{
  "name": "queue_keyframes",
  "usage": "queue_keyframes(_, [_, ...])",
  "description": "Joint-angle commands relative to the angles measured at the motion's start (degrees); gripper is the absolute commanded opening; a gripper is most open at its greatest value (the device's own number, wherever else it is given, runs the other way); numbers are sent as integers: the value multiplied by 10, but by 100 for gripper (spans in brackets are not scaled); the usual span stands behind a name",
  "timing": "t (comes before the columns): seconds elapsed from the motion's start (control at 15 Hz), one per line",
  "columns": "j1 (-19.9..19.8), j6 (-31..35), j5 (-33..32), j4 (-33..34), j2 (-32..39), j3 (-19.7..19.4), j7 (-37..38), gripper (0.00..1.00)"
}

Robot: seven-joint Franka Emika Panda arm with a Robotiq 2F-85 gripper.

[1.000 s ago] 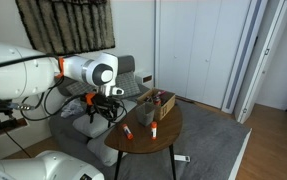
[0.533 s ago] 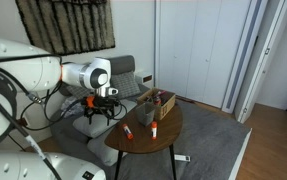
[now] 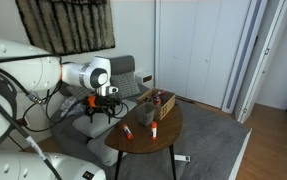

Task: Put a stick of glue in the penholder

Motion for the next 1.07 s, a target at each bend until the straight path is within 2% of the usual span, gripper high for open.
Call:
queue_keyframes(0.0, [16,60,-34,0,15,-14,-74,100])
queue_keyframes(0.53, [11,123,-77,-2,54,-42,-161,100])
queue_keyframes(1.0, [-2,182,-115,-4,112,-34,-160,100])
